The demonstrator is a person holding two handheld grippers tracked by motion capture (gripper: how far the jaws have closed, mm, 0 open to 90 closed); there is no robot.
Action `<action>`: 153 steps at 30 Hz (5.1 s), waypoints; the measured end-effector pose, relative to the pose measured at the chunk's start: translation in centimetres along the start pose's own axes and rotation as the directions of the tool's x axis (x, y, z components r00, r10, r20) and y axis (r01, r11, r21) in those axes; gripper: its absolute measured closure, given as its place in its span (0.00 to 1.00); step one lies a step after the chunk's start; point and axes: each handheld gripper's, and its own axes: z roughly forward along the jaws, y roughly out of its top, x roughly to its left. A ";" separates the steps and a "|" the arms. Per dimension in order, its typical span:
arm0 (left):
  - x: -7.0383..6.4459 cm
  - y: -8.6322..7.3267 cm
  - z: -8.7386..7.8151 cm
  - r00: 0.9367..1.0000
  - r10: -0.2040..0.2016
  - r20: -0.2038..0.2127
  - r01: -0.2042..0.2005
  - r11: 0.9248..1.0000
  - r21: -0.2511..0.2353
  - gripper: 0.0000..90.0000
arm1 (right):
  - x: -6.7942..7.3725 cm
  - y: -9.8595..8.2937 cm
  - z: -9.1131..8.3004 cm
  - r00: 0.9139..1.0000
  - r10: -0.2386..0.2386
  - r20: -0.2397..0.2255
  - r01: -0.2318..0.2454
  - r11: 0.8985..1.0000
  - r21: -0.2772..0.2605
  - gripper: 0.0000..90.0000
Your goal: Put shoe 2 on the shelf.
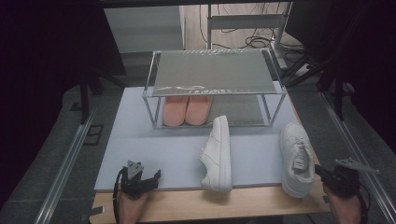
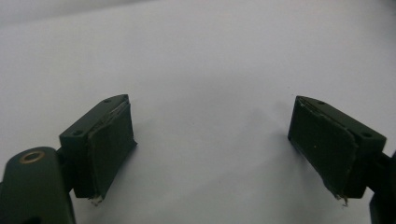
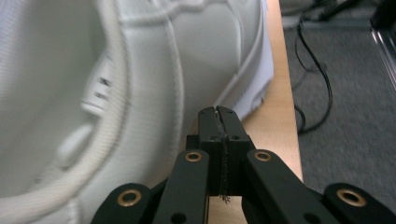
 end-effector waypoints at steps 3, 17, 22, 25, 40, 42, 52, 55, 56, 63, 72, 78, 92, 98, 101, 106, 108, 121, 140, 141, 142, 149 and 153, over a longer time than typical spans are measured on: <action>0.0 0.0 0.0 1.000 0.000 0.000 0.000 1.000 0.000 0.15 | 0.2 0.5 -0.8 1.000 -0.031 0.007 0.031 0.999 -0.025 0.99; 0.0 0.0 0.0 1.000 0.000 0.000 0.000 1.000 0.000 0.15 | 3.1 3.6 -3.1 0.995 -0.070 -0.076 0.062 0.993 -0.099 0.99; 0.0 0.0 0.0 1.000 0.000 0.000 0.000 1.000 0.000 0.15 | 4.5 4.1 -2.6 0.990 -0.078 -0.115 0.067 0.994 -0.092 0.99; 0.0 0.0 0.0 1.000 0.000 0.000 0.000 1.000 0.000 0.15 | 5.5 4.1 -2.1 0.986 -0.096 -0.138 0.084 0.992 -0.090 0.99; 0.0 0.0 0.0 1.000 -0.001 -0.001 0.001 1.000 -0.001 0.16 | 10.3 4.8 0.1 0.959 -0.181 -0.217 0.170 0.983 -0.069 0.99; 0.0 0.0 0.0 1.000 0.000 0.000 0.000 1.000 0.000 0.16 | 10.9 4.9 0.2 0.959 -0.199 -0.200 0.190 0.980 -0.065 0.99; 0.0 0.0 0.0 1.000 -0.001 0.000 0.001 1.000 0.000 0.16 | 13.4 5.1 1.7 0.939 -0.224 -0.262 0.220 0.974 -0.046 0.99; 0.0 0.0 0.0 1.000 -0.001 0.000 0.001 1.000 0.000 0.16 | 14.5 5.3 2.2 0.929 -0.237 -0.285 0.234 0.971 -0.046 0.99; 0.0 0.0 0.0 1.000 -0.001 0.000 0.001 1.000 0.000 0.16 | 14.8 5.3 2.3 0.925 -0.242 -0.293 0.239 0.970 -0.046 0.99; 0.0 0.0 0.0 1.000 -0.001 0.000 0.001 1.000 0.000 0.16 | 16.9 5.7 3.6 0.904 -0.253 -0.346 0.254 0.966 -0.042 0.98; 0.0 0.0 0.0 1.000 -0.003 0.000 0.003 1.000 -0.002 0.16 | 19.3 6.4 4.9 0.873 -0.258 -0.413 0.264 0.963 -0.042 0.99; 0.0 0.0 0.0 1.000 -0.003 0.000 0.003 1.000 -0.003 0.16 | 21.2 7.1 5.5 0.855 -0.271 -0.442 0.279 0.959 -0.050 0.99; 0.0 0.0 0.0 1.000 -0.003 0.000 0.003 1.000 -0.002 0.16 | 22.9 7.1 6.6 0.848 -0.322 -0.421 0.337 0.941 -0.041 0.99; 0.0 0.0 0.0 1.000 -0.003 -0.001 0.003 1.000 -0.003 0.16 | 21.9 6.5 6.1 0.858 -0.305 -0.414 0.315 0.948 -0.046 1.00; 0.0 0.0 0.0 1.000 -0.003 -0.001 0.003 1.000 -0.003 0.16 | 21.4 6.4 5.9 0.865 -0.300 -0.403 0.307 0.950 -0.048 1.00; 0.0 0.0 0.0 1.000 0.000 -0.001 0.000 1.000 -0.001 0.16 | 20.6 6.2 5.4 0.879 -0.294 -0.374 0.302 0.953 -0.040 1.00; 0.0 0.0 0.0 1.000 0.000 -0.001 0.000 1.000 -0.001 0.16 | 20.1 6.0 5.2 0.887 -0.283 -0.364 0.290 0.956 -0.038 1.00; 0.0 0.0 0.0 1.000 0.000 0.000 0.000 1.000 0.000 0.16 | 16.6 3.9 6.1 0.949 -0.226 -0.219 0.245 0.967 0.065 0.99; 0.0 0.0 0.0 1.000 0.000 -0.001 0.000 1.000 0.000 0.16 | 16.0 3.2 5.3 0.941 -0.189 -0.280 0.207 0.978 0.034 0.99; 0.0 0.0 0.0 1.000 0.000 -0.001 0.000 1.000 0.000 0.16 | 16.0 3.2 5.1 0.939 -0.183 -0.290 0.200 0.979 0.031 0.99; 0.0 0.0 0.0 1.000 0.000 -0.001 0.000 1.000 0.000 0.16 | 15.9 3.2 4.8 0.936 -0.176 -0.305 0.194 0.981 0.028 0.99; 0.0 0.0 0.0 1.000 0.000 -0.001 0.000 1.000 0.000 0.16 | 16.2 3.5 3.2 0.922 -0.187 -0.340 0.202 0.979 0.009 0.98; 0.0 0.0 0.0 1.000 0.000 -0.002 0.000 1.000 0.000 0.16 | 16.6 3.7 2.5 0.912 -0.196 -0.360 0.210 0.978 0.000 0.98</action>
